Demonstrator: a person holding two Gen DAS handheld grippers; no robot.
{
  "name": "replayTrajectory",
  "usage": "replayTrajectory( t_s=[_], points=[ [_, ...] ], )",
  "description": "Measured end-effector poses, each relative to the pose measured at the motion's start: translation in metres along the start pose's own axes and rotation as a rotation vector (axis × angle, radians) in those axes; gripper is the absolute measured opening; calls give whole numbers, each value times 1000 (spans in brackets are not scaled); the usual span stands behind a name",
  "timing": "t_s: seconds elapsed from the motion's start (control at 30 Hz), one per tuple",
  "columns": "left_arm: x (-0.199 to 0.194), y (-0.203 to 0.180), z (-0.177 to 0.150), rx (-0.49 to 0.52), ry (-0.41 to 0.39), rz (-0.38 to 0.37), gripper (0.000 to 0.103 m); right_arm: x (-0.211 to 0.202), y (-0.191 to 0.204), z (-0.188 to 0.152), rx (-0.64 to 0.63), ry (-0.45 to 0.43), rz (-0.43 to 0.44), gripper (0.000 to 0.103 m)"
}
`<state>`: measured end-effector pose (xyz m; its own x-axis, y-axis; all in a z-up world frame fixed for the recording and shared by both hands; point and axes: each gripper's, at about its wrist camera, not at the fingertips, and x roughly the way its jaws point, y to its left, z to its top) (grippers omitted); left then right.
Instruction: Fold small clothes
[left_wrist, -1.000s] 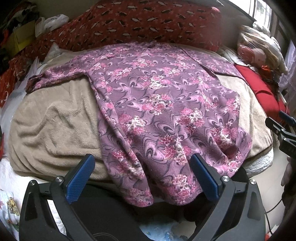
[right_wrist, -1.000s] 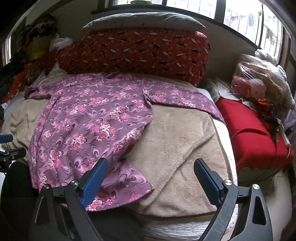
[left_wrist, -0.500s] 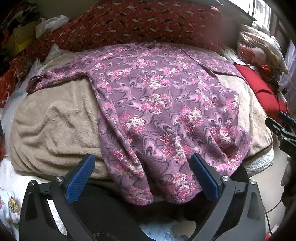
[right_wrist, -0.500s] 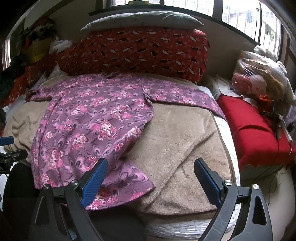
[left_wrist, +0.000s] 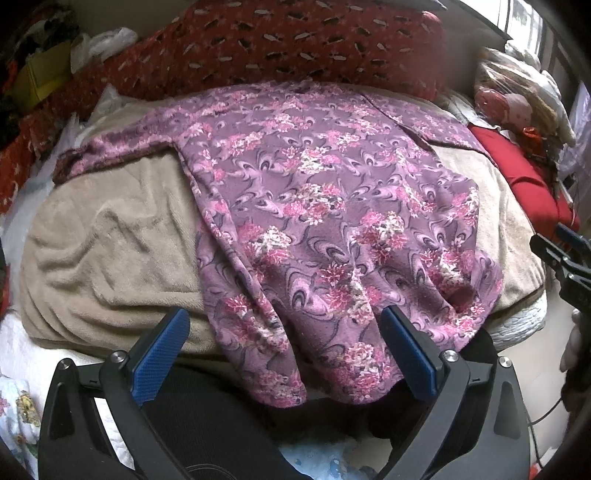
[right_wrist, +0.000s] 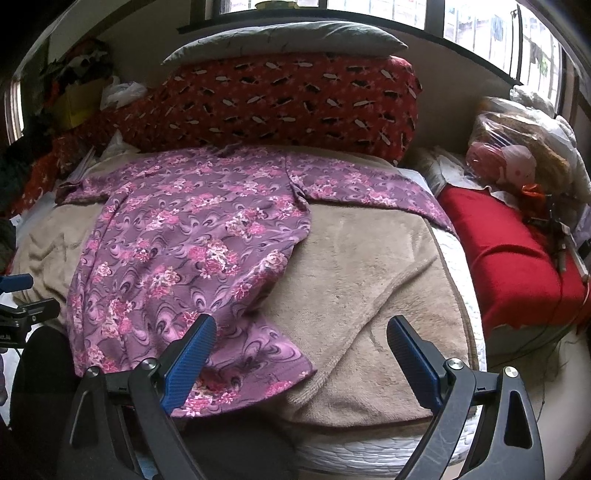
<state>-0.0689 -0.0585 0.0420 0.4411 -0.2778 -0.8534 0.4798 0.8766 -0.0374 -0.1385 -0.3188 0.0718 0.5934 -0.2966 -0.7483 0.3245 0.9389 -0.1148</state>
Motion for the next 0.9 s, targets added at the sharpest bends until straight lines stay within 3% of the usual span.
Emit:
replayTrajectory(
  t_s=[0.1, 0.3, 0.47, 0.53, 0.63, 0.67, 0.7, 0.73, 0.77, 0.8, 0.9],
  points=[
    [5, 22, 4, -71, 30, -18, 103, 9, -9, -1, 32, 26, 11, 94],
    [25, 96, 9, -303, 119, 22, 103, 40, -39, -9, 149, 129, 53, 93],
    [47, 104, -3, -364, 223, -63, 103, 67, -39, -21, 178, 212, 96, 92],
    [55, 89, -6, -328, 270, -94, 103, 79, -35, -24, 190, 236, 129, 87],
    [66, 66, -11, -275, 323, -114, 99, 92, -30, -27, 220, 280, 205, 63],
    [69, 61, -13, -270, 339, -130, 92, 95, -28, -28, 226, 291, 221, 52],
    [72, 57, -14, -264, 362, -143, 61, 96, -26, -28, 221, 294, 213, 43],
    [75, 56, -14, -254, 390, -150, 22, 94, -24, -28, 202, 285, 202, 33],
    [78, 57, -14, -244, 420, -150, 9, 92, -23, -27, 188, 276, 213, 9],
    [78, 61, -13, -248, 430, -143, 7, 88, -24, -26, 189, 264, 269, 3],
    [59, 89, -9, -323, 426, -205, 6, 61, -29, -25, 213, 199, 397, 3]
  ],
)
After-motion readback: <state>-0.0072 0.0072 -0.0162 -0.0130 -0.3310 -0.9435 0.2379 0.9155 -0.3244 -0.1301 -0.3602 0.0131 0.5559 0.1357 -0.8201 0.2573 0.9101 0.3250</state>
